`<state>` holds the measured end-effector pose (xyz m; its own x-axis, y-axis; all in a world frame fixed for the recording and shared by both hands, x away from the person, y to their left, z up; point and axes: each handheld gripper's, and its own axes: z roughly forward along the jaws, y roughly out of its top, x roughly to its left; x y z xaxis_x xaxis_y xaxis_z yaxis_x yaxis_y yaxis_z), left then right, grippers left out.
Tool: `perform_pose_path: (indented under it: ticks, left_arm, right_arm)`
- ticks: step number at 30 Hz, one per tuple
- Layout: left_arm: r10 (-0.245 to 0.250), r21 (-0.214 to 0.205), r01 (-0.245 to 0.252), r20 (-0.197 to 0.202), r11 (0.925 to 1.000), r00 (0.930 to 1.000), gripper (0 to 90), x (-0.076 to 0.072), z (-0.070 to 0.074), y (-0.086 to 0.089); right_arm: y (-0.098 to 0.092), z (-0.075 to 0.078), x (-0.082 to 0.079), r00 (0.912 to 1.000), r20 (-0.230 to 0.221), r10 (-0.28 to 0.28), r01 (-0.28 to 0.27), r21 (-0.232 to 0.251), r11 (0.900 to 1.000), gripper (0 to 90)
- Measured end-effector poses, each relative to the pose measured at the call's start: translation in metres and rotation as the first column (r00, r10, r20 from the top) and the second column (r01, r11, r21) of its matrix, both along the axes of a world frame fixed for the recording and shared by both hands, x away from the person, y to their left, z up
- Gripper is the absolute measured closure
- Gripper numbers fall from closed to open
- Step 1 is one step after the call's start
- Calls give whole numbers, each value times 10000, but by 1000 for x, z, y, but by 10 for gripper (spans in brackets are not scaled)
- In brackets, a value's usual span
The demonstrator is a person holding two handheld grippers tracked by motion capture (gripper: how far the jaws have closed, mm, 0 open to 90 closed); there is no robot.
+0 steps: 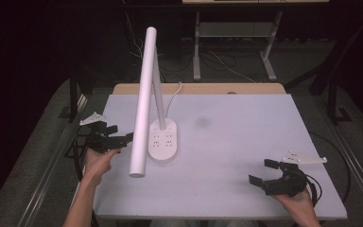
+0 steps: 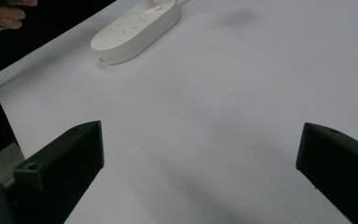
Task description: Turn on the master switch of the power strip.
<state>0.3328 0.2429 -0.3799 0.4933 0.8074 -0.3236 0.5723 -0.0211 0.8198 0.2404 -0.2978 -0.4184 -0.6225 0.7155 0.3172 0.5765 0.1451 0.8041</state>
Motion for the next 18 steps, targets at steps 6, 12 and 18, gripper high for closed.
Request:
perform_pose_path:
  ticks: [6,12,18]
  left_arm:
    - [-181,-40,181,-10,9998,9998,0,-14,-9,-5]
    - [-341,-158,340,-27,9993,9994,0,-26,-15,-10]
    - [-722,-142,721,-28,9973,9974,0,-42,-24,-18]
  right_arm:
    - [1,0,0,10000,59,36,-36,-32,10000,2]
    - [0,0,0,10000,70,46,-46,-30,10000,2]
    - [1,0,-1,10000,38,55,-55,-24,10000,2]
